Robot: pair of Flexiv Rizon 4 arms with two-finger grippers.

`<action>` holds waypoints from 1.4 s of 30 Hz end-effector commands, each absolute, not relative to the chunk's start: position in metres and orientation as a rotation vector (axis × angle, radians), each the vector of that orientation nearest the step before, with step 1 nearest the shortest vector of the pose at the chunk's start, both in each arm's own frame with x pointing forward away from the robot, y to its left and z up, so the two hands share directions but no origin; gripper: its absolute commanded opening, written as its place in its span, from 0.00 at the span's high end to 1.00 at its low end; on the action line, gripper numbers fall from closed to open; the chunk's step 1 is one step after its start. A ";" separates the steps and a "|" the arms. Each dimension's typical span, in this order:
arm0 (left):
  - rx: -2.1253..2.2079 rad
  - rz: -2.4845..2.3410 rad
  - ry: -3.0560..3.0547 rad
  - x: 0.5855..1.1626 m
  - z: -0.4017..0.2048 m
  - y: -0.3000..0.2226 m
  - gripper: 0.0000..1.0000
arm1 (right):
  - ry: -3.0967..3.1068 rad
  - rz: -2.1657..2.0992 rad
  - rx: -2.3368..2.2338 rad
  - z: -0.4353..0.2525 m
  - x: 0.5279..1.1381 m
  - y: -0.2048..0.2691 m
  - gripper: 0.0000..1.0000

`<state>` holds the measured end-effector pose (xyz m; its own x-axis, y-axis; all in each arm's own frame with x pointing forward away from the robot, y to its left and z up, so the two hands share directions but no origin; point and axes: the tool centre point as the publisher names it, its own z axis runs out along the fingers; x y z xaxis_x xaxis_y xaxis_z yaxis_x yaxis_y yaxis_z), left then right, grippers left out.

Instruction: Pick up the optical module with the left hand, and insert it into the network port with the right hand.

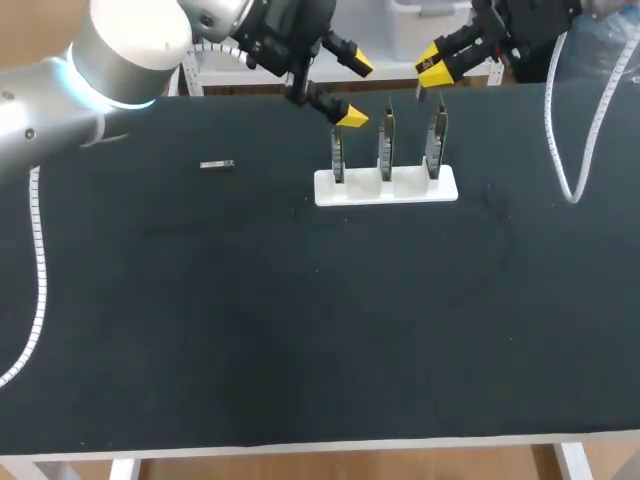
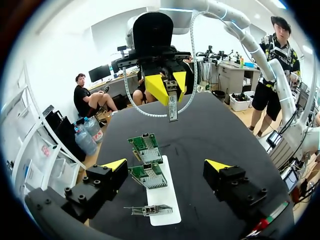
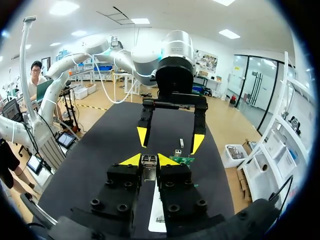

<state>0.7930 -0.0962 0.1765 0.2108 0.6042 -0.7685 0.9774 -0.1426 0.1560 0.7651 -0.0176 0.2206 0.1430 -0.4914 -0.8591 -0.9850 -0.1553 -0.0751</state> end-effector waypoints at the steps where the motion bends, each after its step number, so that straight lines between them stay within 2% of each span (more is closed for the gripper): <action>1: 1.836 -0.725 1.468 0.793 0.177 -0.096 0.00 | 1.434 0.919 -1.742 0.219 0.760 -0.017 1.00; 42: 1.836 -0.725 1.468 0.793 0.177 -0.096 0.00 | 1.458 1.002 -1.781 0.193 0.777 0.003 1.00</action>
<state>0.7930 -0.0961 0.1764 0.2110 0.6040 -0.7685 0.9774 -0.1426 0.1563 0.7742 0.0027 0.1925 0.1035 -0.5088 -0.8546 -0.9811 -0.1936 -0.0036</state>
